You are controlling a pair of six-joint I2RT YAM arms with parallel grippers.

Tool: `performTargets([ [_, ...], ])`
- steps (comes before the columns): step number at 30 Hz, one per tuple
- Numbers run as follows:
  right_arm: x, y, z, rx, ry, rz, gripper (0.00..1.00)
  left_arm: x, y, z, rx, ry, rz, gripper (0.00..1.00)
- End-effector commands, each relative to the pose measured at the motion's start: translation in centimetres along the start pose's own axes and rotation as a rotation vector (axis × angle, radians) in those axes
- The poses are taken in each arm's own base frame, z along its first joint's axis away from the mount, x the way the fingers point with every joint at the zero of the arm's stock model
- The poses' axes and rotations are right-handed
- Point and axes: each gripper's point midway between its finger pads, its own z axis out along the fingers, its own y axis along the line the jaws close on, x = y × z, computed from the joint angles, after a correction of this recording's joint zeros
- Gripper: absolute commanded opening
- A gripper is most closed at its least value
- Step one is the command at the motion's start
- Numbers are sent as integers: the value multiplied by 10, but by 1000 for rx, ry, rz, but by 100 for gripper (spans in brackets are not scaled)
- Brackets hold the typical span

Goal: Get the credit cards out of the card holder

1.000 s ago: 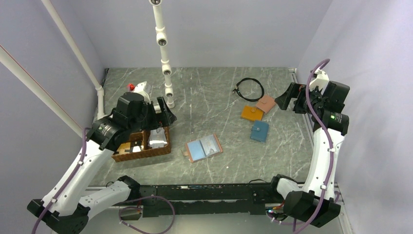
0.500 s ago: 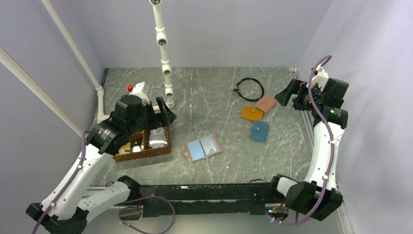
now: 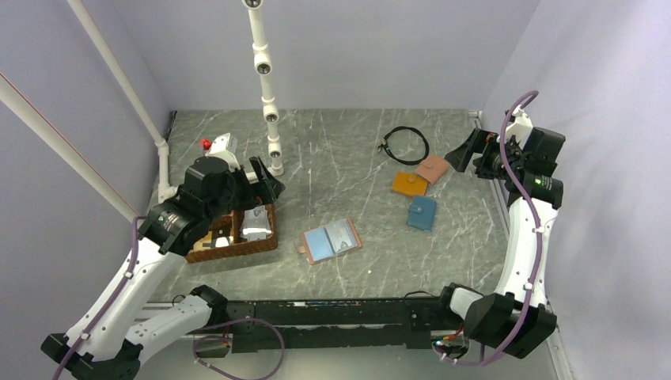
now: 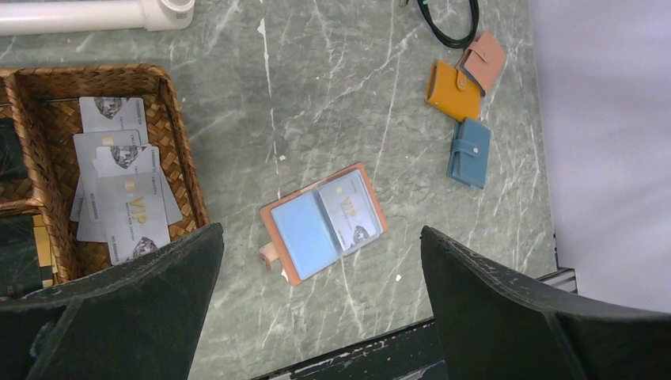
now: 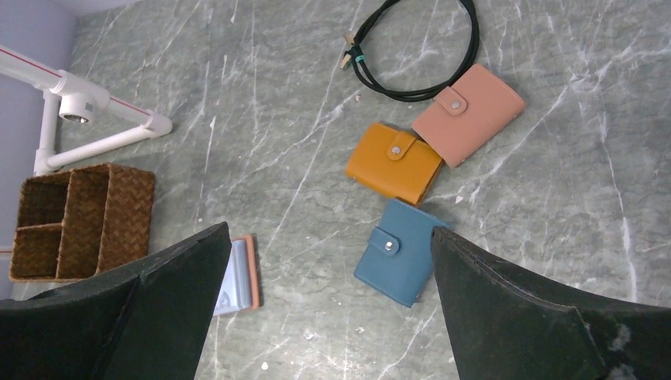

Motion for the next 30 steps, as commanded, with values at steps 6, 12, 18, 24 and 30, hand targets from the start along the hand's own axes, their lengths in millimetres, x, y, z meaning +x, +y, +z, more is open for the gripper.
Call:
performTargets([
  [6,-11,6,-2,-27,-49,-16,100,-7,0,-4,-3,-34,-36,100],
  [12,-10,9,2,-60,-43,-1,100,-9,1,-7,11,-71,-54,99],
  [18,-8,7,7,-67,-34,12,100,-19,-3,-6,22,-108,-35,99],
  [24,-3,5,8,-64,-26,20,100,-21,-4,-3,23,-114,-19,99],
  [30,2,4,10,-72,-19,26,100,-16,0,-3,17,-112,-34,99],
])
